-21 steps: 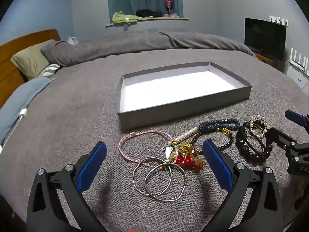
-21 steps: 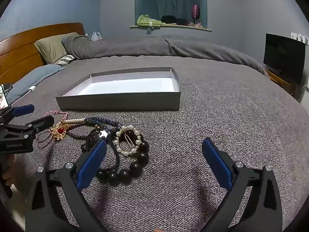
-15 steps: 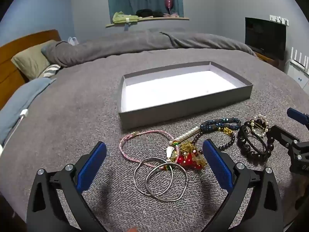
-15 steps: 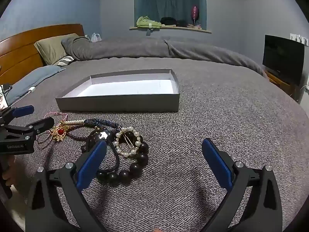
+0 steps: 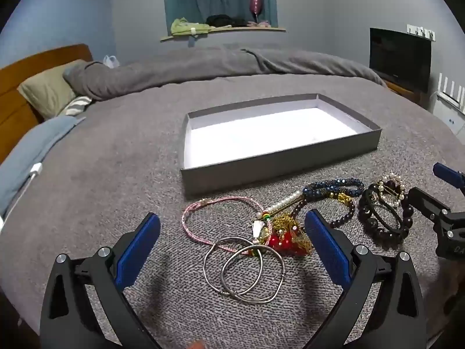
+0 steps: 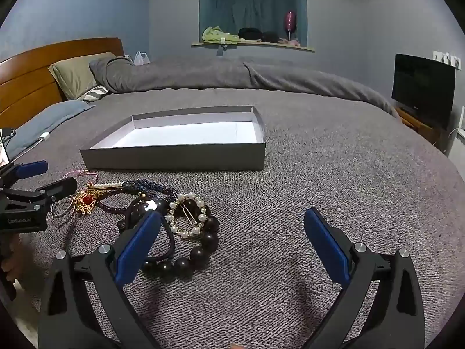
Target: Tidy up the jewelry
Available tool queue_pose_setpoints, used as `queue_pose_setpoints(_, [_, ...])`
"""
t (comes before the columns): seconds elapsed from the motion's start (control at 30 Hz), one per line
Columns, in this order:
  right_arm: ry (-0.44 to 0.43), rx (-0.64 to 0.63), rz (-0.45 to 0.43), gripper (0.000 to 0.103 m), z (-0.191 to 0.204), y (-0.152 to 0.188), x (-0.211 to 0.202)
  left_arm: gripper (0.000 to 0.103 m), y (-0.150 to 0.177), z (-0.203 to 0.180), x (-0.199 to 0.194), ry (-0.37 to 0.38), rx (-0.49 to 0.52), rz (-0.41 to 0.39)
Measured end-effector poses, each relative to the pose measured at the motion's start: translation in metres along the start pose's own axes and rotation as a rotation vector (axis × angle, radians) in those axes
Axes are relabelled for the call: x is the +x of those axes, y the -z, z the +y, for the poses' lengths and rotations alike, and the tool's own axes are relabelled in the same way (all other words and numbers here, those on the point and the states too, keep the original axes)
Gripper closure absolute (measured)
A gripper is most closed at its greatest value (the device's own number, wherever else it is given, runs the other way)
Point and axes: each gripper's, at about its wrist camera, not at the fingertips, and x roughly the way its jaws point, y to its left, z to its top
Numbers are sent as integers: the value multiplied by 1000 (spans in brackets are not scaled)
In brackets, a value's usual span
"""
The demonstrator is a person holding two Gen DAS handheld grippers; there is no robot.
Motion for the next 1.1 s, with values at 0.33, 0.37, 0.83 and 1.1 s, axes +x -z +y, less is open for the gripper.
queue_pose_setpoints(0.33, [6, -6, 4, 5, 3, 1, 2, 4, 0, 2, 0, 14, -3, 5])
queue_pose_setpoints(0.37, [5, -5, 4, 5, 3, 0, 2, 4, 0, 2, 0, 13, -2, 4])
queue_pose_setpoints(0.83, [0, -5, 5, 5, 1, 2, 2, 4, 0, 3, 0, 16, -6, 6])
queue_pose_setpoints(1.1, [6, -1, 15, 5, 1, 2, 5, 4, 0, 2, 3, 16, -8, 17])
